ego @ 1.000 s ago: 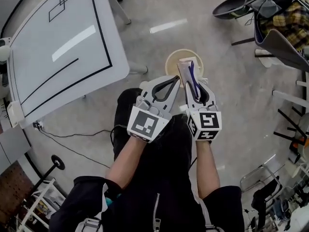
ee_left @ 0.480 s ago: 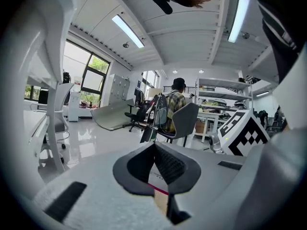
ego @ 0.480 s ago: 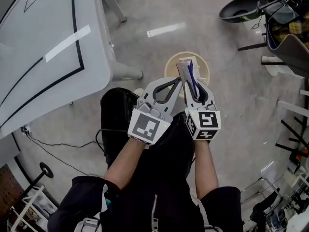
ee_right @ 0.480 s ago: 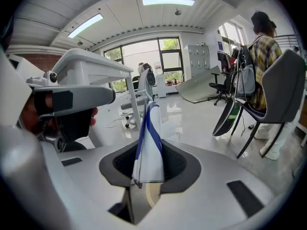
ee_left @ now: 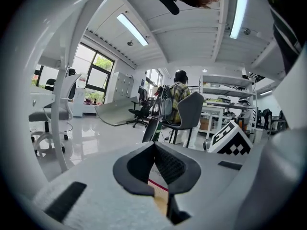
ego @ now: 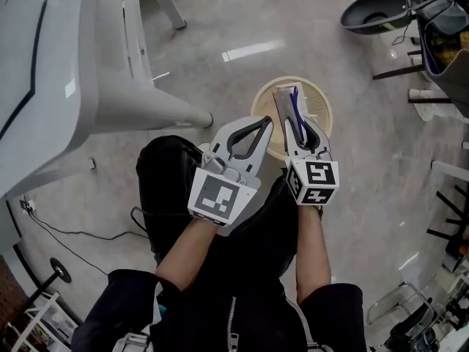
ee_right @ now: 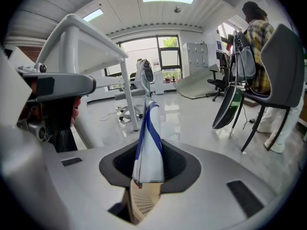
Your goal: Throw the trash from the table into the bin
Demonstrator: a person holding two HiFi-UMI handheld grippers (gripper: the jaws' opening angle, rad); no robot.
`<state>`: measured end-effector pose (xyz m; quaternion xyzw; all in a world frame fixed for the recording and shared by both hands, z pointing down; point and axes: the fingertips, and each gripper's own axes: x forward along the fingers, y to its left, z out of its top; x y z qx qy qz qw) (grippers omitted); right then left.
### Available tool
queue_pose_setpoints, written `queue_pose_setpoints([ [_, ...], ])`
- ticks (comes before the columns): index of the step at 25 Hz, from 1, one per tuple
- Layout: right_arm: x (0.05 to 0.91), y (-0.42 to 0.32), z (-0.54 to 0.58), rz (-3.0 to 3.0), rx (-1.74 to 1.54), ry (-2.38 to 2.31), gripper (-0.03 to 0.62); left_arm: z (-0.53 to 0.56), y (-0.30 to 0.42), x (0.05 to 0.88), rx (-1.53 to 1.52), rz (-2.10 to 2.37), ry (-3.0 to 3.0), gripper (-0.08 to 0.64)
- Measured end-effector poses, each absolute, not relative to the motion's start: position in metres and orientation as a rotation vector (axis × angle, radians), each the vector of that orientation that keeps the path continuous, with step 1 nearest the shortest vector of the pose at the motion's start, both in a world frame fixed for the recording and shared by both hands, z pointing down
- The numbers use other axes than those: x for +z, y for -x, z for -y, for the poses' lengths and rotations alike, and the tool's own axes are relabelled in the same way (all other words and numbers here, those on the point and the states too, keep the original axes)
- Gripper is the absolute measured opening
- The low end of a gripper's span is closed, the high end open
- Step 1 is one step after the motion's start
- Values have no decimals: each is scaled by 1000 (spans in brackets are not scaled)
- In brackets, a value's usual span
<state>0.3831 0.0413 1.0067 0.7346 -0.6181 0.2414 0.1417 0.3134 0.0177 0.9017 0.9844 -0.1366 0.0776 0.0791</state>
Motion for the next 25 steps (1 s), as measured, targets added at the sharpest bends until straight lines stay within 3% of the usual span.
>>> queue_pose_setpoints([
  [16, 1111, -417, -43, 1677, 887, -2049, 101, -22, -301, 935, 263, 438, -2930, 7],
  [25, 1121, -427, -49, 1638, 913, -2081, 181, -29, -304, 931, 250, 428, -2948, 7],
])
